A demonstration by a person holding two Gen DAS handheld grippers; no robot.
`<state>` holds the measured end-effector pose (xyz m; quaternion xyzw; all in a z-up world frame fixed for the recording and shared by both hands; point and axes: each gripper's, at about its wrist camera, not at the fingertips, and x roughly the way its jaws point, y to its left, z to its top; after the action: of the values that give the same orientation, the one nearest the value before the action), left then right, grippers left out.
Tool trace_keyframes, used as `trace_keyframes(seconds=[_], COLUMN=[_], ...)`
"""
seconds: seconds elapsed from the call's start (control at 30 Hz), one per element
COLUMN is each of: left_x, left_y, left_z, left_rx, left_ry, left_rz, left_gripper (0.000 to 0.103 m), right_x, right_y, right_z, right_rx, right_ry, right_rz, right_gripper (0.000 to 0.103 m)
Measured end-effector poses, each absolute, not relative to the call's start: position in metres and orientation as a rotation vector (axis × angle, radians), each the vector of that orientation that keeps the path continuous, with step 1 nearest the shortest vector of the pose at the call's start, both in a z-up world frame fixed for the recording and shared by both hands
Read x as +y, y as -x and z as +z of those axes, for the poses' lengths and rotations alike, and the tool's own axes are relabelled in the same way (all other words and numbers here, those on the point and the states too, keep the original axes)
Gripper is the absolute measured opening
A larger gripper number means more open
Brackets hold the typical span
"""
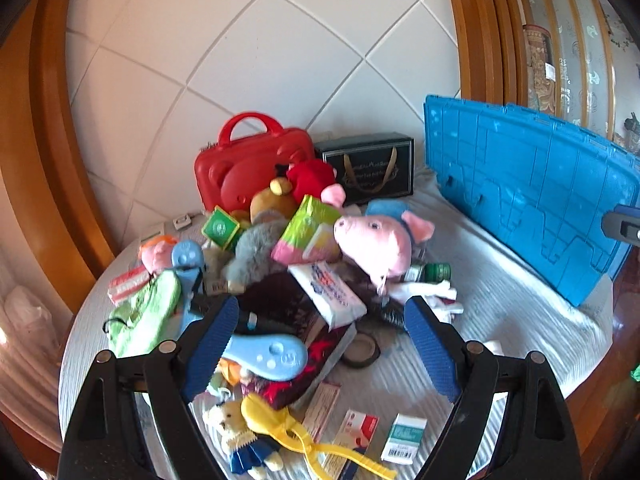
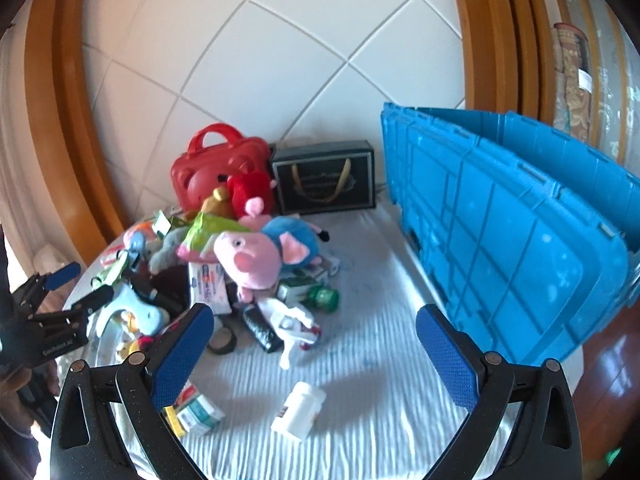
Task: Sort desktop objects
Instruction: 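Withdraw both grippers from the crate back over the heap, then grasp the white-and-teal medicine box with the left gripper while the right grasps the white pill bottle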
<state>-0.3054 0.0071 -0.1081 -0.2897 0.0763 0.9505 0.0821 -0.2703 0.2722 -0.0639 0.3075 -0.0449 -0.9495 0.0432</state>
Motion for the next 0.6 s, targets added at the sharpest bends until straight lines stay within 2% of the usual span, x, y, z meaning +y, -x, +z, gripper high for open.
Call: trace_keyframes(seconds=[0.23,0.6], left_x=[0.006,0.028], left_y=[0.291,0.287], left_z=[-0.175,-0.227], left_rx=[0.182,0.155], left_ry=[1.092,1.223], left_rz=[2.736,2.561], left_gripper=[0.085,0.085], right_x=[0.255,0.242], right_y=[0.285,0.316], right_z=[-0.122,-0.213], right_rx=[-0.132,-0.159], right_ry=[-1.163,-1.491], right_rz=[-2.818,-2.659], right_gripper=[0.103,0.102])
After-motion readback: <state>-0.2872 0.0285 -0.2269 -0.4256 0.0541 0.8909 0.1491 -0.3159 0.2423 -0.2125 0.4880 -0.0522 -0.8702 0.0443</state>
